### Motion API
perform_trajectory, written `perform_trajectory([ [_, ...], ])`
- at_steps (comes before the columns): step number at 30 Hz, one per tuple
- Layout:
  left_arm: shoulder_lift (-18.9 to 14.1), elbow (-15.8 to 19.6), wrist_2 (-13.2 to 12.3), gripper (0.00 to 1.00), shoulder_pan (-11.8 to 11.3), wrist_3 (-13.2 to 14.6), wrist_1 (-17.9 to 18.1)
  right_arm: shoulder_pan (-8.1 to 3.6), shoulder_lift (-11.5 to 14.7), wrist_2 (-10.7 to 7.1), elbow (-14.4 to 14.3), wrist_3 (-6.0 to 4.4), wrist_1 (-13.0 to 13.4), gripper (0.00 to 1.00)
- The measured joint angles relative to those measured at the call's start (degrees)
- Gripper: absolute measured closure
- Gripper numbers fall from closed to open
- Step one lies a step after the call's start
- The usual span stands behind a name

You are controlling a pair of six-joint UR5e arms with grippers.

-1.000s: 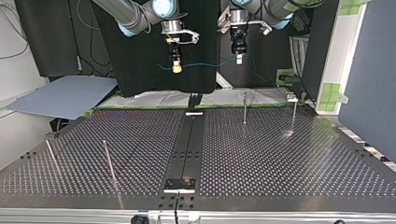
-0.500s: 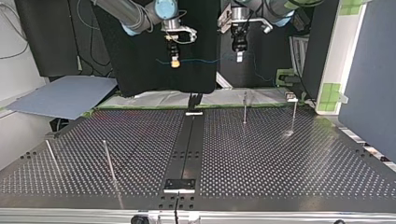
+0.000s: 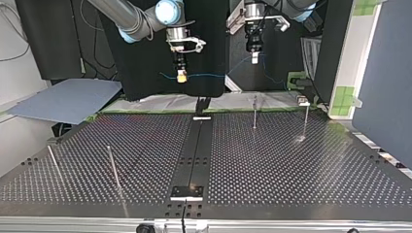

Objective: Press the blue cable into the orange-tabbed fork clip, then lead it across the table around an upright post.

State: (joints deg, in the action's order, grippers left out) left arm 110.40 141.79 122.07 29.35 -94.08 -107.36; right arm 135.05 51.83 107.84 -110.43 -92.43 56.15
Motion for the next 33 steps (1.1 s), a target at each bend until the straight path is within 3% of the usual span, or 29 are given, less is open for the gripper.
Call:
perform_trajectory([
  [5, 2.59, -1.55, -1.33, 1.0, -0.64, -3.07, 2.78, -0.09, -1.13, -2.78, 1.69, -0.27, -0.5, 1.0],
  [12, 6.12, -3.67, -1.77, 1.0, -1.86, -6.14, 4.2, -0.24, -4.89, -6.08, 4.56, -0.21, -1.98, 1.0],
  [21, 10.89, -4.16, -3.53, 1.0, -5.45, -4.76, 3.6, -1.19, -9.18, -7.78, 7.9, -0.21, -3.57, 1.0],
  [29, 13.25, -5.17, -8.02, 1.0, -10.03, -4.04, 3.07, -1.75, -9.7, -8.54, 9.38, -0.08, -4.57, 1.0],
  [33, 13.34, -6.62, -10.18, 1.0, -12.19, -3.95, 1.51, -2.74, -9.82, -9.09, 10.88, 0.29, -5.62, 1.0],
])
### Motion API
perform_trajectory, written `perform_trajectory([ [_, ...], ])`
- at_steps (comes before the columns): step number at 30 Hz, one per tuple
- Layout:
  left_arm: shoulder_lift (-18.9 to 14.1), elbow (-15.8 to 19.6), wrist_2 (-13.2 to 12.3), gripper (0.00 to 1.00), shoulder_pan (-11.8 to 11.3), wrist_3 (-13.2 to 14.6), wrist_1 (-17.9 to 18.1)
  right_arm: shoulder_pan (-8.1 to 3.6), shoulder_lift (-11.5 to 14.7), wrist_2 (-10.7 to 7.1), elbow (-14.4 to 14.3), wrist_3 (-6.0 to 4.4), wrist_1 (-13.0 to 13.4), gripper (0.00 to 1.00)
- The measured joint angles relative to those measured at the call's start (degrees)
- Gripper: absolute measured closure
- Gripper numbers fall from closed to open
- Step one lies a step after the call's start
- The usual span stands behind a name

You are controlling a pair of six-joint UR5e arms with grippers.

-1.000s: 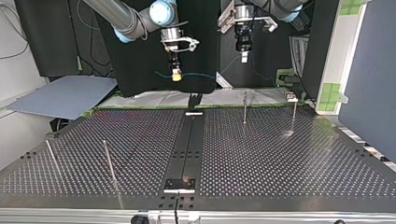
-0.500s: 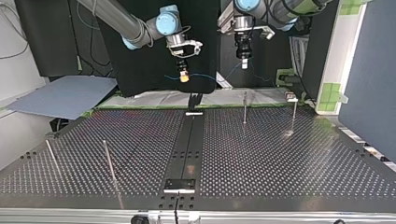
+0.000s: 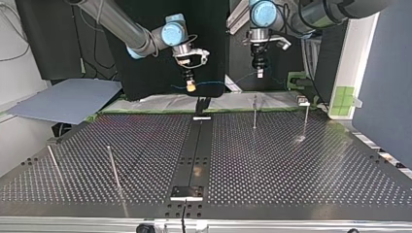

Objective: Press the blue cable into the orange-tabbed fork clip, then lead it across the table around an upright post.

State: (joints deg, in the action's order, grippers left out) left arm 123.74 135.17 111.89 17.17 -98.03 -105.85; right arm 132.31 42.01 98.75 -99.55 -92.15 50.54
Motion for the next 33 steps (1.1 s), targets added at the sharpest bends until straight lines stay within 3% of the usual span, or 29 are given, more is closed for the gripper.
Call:
perform_trajectory([
  [8, 0.26, -1.64, -4.02, 1.0, -4.03, 0.0, -3.27, -1.56, -0.18, -1.64, 1.16, 0.25, -0.26, 1.0],
  [14, 2.85, -3.66, -7.36, 1.0, -7.06, 0.09, -4.64, -2.3, -1.6, -3.06, 1.96, 0.42, -0.34, 1.0],
  [18, 4.96, -5.68, -9.38, 1.0, -7.76, -0.53, -5.19, -2.54, -3.37, -3.54, 2.79, 0.68, -0.64, 1.0],
  [24, 7.85, -8.31, -10.44, 1.0, -8.12, -2.42, -5.86, -2.61, -3.94, -4.82, 4.51, 0.58, -1.18, 1.0],
  [33, 8.71, -10.73, -10.81, 1.0, -8.77, -3.73, -7.51, -2.35, -4.11, -7.46, 7.42, 0.71, -2.75, 1.0],
])
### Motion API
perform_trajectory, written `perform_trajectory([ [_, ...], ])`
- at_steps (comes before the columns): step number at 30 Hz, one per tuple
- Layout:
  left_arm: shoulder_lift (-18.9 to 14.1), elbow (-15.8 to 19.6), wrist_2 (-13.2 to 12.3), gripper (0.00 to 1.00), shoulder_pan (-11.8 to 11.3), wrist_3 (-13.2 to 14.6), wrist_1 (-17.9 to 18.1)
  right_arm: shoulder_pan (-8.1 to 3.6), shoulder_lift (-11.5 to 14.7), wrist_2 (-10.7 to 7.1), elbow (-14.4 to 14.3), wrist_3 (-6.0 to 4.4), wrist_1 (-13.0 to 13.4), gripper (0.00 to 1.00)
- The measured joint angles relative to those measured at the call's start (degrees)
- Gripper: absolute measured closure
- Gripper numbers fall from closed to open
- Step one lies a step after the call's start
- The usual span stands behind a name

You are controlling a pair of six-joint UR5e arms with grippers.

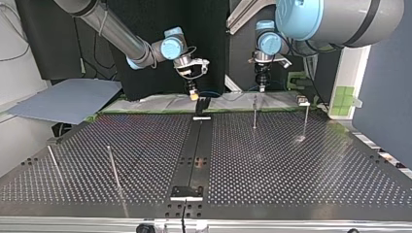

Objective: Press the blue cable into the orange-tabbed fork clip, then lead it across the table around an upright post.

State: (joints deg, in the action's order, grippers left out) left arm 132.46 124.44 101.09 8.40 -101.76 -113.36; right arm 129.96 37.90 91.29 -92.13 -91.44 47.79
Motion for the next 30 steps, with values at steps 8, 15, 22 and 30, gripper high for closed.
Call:
perform_trajectory([
  [8, 0.02, -2.58, -0.22, 1.0, -1.11, -0.16, -2.47, 0.18, -0.64, -1.12, 0.99, 0.24, -0.41, 1.0],
  [15, 0.04, -3.15, -0.24, 1.0, -2.38, 0.12, -3.03, 0.2, -3.07, -1.27, 1.89, 0.97, -0.88, 1.0],
  [22, 0.03, -3.62, -1.4, 1.0, -3.64, 0.57, -3.06, -0.09, -5.0, -1.05, 3.03, 1.22, -1.52, 1.0],
  [30, 0.03, -5.39, -4.93, 1.0, -4.7, 1.79, -5.2, -0.78, -5.48, -0.97, 3.85, 1.27, -2.11, 1.0],
])
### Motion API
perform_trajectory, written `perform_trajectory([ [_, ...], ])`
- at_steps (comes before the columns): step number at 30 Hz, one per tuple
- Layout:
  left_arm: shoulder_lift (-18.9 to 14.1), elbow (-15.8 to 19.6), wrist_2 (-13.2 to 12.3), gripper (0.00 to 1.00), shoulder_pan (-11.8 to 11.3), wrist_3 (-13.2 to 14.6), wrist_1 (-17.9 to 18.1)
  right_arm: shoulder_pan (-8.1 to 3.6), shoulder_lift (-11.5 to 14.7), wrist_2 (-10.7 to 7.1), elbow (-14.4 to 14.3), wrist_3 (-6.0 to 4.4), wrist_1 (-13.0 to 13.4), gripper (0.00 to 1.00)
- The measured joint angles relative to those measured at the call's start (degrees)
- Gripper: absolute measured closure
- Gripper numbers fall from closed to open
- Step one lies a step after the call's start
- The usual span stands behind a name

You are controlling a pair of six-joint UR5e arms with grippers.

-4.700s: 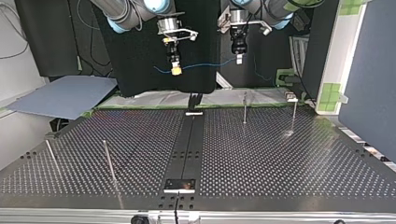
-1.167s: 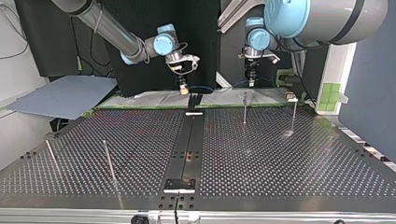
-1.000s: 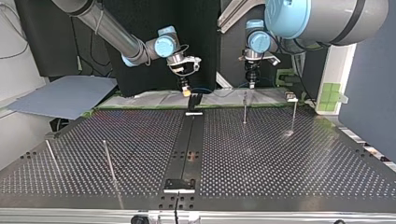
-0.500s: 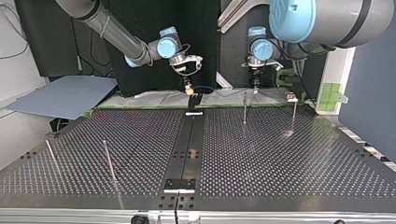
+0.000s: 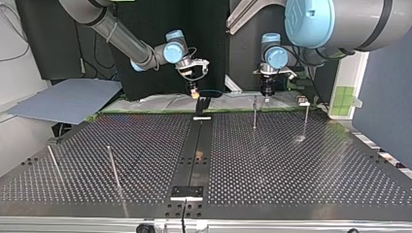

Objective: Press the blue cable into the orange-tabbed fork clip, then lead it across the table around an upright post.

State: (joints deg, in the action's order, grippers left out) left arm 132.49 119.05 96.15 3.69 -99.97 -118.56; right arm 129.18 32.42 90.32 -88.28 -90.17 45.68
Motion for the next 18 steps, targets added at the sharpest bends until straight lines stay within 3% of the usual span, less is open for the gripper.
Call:
perform_trajectory([
  [18, 0.01, -1.01, -2.33, 1.0, -2.73, -0.55, -0.93, -1.23, -0.09, 0.09, 0.3, 0.55, -1.3, 1.0],
])
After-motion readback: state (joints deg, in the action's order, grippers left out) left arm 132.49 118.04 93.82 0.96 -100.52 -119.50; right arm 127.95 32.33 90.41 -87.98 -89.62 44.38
